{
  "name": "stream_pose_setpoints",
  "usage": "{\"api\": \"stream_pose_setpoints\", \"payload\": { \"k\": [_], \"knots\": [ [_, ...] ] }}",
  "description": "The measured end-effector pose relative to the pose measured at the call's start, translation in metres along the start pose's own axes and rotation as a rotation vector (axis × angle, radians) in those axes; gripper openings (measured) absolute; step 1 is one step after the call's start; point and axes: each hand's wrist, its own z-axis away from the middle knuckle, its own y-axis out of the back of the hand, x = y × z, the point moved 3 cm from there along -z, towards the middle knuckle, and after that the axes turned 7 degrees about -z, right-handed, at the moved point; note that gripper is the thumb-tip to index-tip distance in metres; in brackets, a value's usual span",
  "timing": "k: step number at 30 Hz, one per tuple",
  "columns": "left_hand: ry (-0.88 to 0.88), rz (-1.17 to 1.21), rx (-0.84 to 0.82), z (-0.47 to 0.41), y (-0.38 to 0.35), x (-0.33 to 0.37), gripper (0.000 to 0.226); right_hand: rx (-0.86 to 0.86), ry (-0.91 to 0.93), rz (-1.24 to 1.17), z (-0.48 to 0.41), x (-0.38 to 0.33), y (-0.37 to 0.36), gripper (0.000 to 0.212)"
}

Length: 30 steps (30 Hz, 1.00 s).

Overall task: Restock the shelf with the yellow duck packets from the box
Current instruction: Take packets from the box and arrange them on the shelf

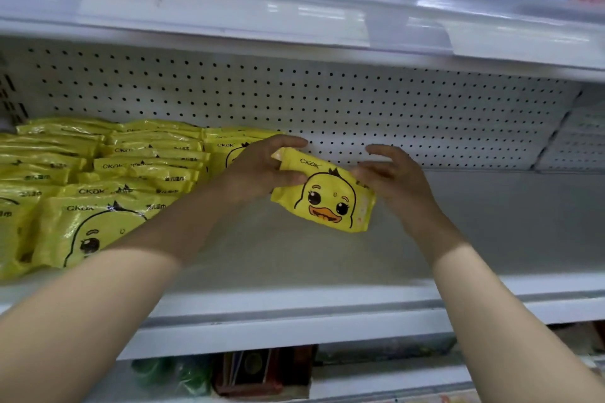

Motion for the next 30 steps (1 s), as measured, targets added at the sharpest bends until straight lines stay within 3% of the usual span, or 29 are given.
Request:
{"api": "stream_pose_setpoints", "payload": {
  "k": [5,7,10,13,16,21,25,30],
  "knots": [
    [0.077,0.225,0.169,0.017,0.001,-0.016,0.045,0.090,-0.308,-0.375,0.003,0.034,-0.021,0.029],
    [0.110,0.239,0.226,0.021,-0.002,-0.019,0.039,0.164,-0.254,-0.369,0.002,0.038,-0.030,0.022],
    [0.223,0.100,0.393,0.020,-0.006,-0.020,0.022,0.274,-0.075,-0.240,0.004,0.032,-0.040,0.027],
    [0.227,-0.014,0.528,0.017,-0.007,-0.024,0.045,0.311,0.071,-0.134,0.009,0.021,-0.051,0.035],
    [0.152,-0.198,0.601,0.022,0.000,-0.016,0.045,0.335,0.147,-0.071,0.011,0.017,-0.053,0.037],
    [-0.059,-0.446,0.694,0.022,0.014,-0.010,0.037,0.264,0.083,-0.230,0.010,0.013,-0.056,0.027],
    [-0.093,-0.576,0.730,0.020,0.020,-0.014,0.037,0.225,0.060,-0.333,0.007,0.008,-0.061,0.038],
    [-0.055,-0.273,0.711,0.014,0.020,-0.014,0.039,0.338,-0.026,-0.458,-0.001,0.006,-0.063,0.038]
  ]
}}
